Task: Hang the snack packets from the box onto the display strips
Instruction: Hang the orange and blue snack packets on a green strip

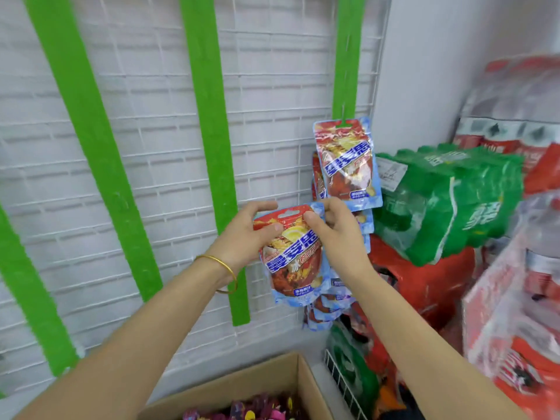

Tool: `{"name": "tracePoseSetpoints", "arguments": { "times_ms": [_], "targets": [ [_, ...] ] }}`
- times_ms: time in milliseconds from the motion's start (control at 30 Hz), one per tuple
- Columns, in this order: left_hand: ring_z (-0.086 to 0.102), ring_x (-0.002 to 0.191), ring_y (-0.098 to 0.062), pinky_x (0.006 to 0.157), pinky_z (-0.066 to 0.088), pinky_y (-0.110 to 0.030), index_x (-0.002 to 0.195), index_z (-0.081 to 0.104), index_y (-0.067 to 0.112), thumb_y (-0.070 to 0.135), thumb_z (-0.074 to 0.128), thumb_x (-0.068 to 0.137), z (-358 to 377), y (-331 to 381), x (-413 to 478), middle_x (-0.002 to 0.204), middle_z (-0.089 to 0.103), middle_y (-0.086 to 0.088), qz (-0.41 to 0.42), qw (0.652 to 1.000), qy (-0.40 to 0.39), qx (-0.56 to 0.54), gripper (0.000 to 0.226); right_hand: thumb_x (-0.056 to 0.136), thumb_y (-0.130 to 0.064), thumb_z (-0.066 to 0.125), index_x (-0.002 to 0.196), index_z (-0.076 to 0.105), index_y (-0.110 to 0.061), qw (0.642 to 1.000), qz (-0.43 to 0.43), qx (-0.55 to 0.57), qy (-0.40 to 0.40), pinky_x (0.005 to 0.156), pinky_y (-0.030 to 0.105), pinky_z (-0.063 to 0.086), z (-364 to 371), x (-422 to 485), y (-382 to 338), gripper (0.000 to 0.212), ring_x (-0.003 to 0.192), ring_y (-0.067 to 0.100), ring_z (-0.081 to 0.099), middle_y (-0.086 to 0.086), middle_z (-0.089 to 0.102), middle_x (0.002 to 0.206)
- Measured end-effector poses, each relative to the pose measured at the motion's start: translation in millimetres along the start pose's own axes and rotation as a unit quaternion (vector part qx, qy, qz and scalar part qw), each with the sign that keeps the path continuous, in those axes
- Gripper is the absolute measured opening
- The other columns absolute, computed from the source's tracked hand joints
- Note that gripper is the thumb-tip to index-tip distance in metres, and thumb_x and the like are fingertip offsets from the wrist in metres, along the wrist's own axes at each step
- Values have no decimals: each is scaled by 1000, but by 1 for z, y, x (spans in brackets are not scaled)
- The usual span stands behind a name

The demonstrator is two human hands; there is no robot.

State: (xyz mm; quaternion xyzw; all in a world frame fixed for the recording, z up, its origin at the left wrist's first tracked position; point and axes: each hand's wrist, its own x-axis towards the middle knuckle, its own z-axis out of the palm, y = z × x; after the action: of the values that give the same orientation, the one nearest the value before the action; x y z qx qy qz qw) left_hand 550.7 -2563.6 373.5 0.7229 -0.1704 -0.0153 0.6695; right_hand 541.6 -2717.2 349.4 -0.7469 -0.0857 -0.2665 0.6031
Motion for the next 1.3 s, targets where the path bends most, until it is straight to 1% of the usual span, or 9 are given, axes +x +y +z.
{"name": "tracePoseSetpoints", "arguments": {
  "times_ms": [133, 200, 300, 367, 433, 533, 800, 900, 1300],
  "targets": [
    [58, 89, -19, 76, 52, -34, 119, 49, 13, 18, 52, 91, 25, 57, 51, 99, 59, -7, 73, 996, 1, -45, 28, 91, -22, 57, 105, 50, -16, 992, -40, 31, 118, 86, 39, 45, -44, 55, -31, 17, 97, 20, 56, 2, 58, 101],
    [57, 100, -18, 86, 49, -38, 119, 49, 12, 22, 53, 91, 35, 80, 78, 105, 56, -2, 126, 991, 51, -4, 30, 89, -16, 58, 98, 51, -16, 984, -77, 18, 163, 78, 34, 44, -62, 81, -44, 11, 85, 16, 55, 3, 59, 93],
    [54, 83, -10, 83, 48, -36, 120, 52, 6, 20, 53, 92, 49, 109, 114, 92, 54, 5, 170, 980, 91, 47, 32, 86, -11, 60, 95, 53, -18, 980, -85, 16, 177, 71, 29, 46, -78, 118, -59, 14, 77, 16, 57, 0, 61, 85],
    [51, 73, -14, 77, 45, -36, 97, 60, 9, 19, 51, 92, 60, 124, 132, 80, 52, 2, 182, 979, 71, 56, 15, 84, -14, 63, 94, 54, -21, 982, -75, 21, 172, 75, 34, 51, -85, 142, -63, 15, 82, 21, 62, 6, 65, 92],
    [47, 73, -17, 73, 38, -33, 70, 52, 17, 21, 47, 93, 69, 133, 143, 74, 50, -5, 175, 981, 69, 44, 24, 82, -18, 65, 91, 53, -24, 982, -65, 20, 174, 81, 41, 53, -86, 163, -65, 16, 88, 26, 64, 10, 66, 98],
    [49, 51, -14, 62, 37, -28, 65, 46, 19, 30, 42, 95, 74, 141, 152, 54, 53, 1, 140, 986, 87, -14, 32, 82, -19, 64, 85, 51, -26, 982, -60, 18, 179, 85, 46, 52, -84, 188, -66, 15, 91, 26, 64, 9, 66, 99],
    [61, 62, -15, 55, 52, -21, 113, 52, 9, 45, 34, 96, 74, 145, 157, 91, 61, -12, 36, 984, 53, -166, 45, 89, -19, 58, 78, 42, -28, 987, -46, 39, 150, 80, 48, 54, -70, 209, -66, 21, 88, 27, 65, 11, 64, 98],
    [61, 55, -13, 48, 51, -18, 114, 50, 7, 44, 33, 96, 75, 149, 153, 83, 60, -10, 34, 982, 46, -182, 44, 88, -18, 57, 77, 42, -27, 986, -51, 32, 155, 80, 49, 53, -69, 209, -63, 21, 87, 28, 63, 12, 62, 94],
    [59, 82, -17, 75, 48, -29, 125, 46, 4, 46, 33, 96, 74, 146, 152, 94, 62, -4, 47, 991, 51, -114, 53, 90, -20, 58, 79, 44, -25, 991, -10, 17, 129, 81, 50, 52, -71, 193, -52, 18, 90, 31, 63, 14, 63, 97]
  ]
}}
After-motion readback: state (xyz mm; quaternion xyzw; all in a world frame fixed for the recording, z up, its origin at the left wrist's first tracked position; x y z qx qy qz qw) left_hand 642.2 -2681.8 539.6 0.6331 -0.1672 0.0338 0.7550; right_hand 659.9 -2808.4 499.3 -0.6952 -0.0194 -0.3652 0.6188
